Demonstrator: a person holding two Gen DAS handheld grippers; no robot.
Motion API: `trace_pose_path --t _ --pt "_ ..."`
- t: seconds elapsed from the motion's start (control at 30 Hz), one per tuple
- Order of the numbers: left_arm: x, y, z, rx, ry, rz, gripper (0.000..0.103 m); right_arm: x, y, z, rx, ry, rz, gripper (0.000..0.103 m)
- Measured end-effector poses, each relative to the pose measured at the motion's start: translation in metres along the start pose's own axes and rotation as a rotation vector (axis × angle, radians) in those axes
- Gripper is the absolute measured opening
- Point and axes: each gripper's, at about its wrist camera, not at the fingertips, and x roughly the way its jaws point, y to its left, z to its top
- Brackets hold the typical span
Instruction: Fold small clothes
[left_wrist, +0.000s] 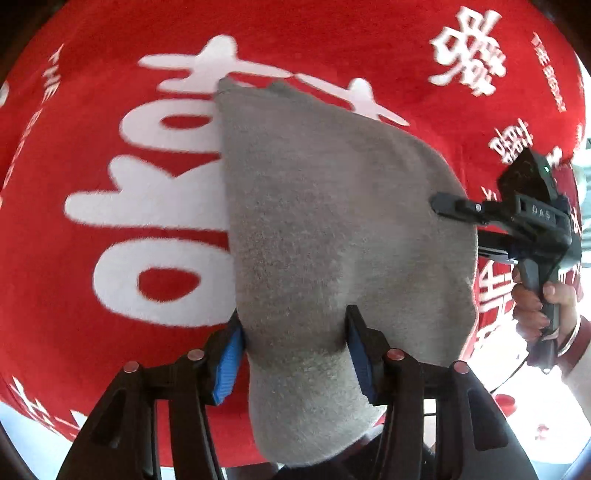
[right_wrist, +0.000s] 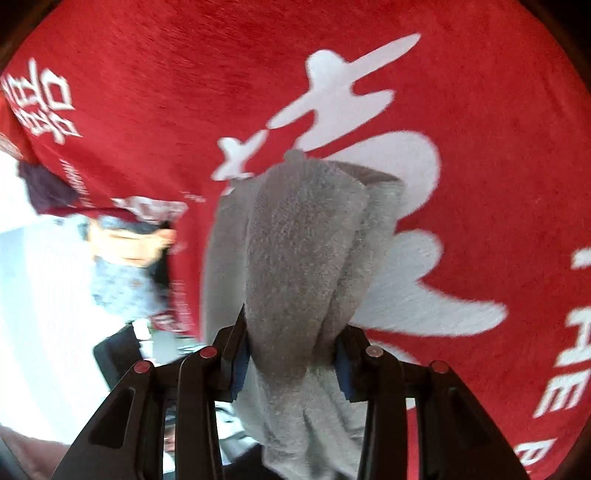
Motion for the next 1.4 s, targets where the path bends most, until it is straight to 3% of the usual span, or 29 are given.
trace_pose_path --t 0.13,0.3,0.37,0.53,0.6,0.7,0.73,0.8,0.87,0.97,1.1,1.23,1.33,1.4 --pt "-0.010 -0.006 0.000 0.031 -0.016 0.056 0.066 0.000 0.012 0.000 -0.067 -0.004 -0.149 0.048" --pt "-0.028 -0.013 0.005 0.046 -0.059 0.101 0.070 -0.022 0.011 -0.004 -0.083 -0.037 -0.276 0.050" --pt "-0.037 -0.018 0.008 0.058 -0.083 0.147 0.095 -0.033 0.009 -0.010 -0.080 -0.053 -0.331 0.051" --pt "-0.052 -0.028 0.007 0.083 -0.091 0.191 0.095 -0.064 0.008 -0.032 -0.062 -0.087 -0.410 0.058" --pt "-0.058 -0.032 0.006 0.084 -0.092 0.212 0.102 -0.069 0.019 -0.044 -0.071 -0.106 -0.429 0.058" --pt "-0.072 -0.036 0.002 0.075 -0.126 0.215 0.102 -0.065 0.038 -0.060 -0.098 -0.123 -0.403 0.058" --pt "-0.074 -0.036 0.002 0.073 -0.132 0.219 0.102 -0.060 0.042 -0.065 -0.104 -0.119 -0.397 0.056" --pt "-0.079 -0.037 0.000 0.072 -0.145 0.232 0.102 -0.041 0.050 -0.072 -0.138 -0.092 -0.422 0.025" --pt "-0.083 -0.035 -0.002 0.071 -0.149 0.250 0.102 -0.017 0.050 -0.078 -0.174 -0.040 -0.519 0.014" --pt "-0.087 -0.033 -0.004 0.066 -0.150 0.271 0.102 -0.001 0.038 -0.081 -0.174 -0.015 -0.610 0.013" --pt "-0.097 -0.030 -0.006 0.067 -0.161 0.292 0.102 -0.012 0.029 -0.079 -0.124 -0.023 -0.599 0.013" --pt "-0.103 -0.032 -0.006 0.066 -0.155 0.322 0.102 -0.026 0.040 -0.082 -0.131 -0.018 -0.690 0.013" --pt "-0.107 -0.038 -0.008 0.083 -0.147 0.360 0.102 -0.040 0.053 -0.088 -0.110 -0.030 -0.685 0.028" --pt "-0.108 -0.042 -0.010 0.090 -0.137 0.374 0.102 -0.046 0.066 -0.095 -0.115 -0.046 -0.691 0.073"
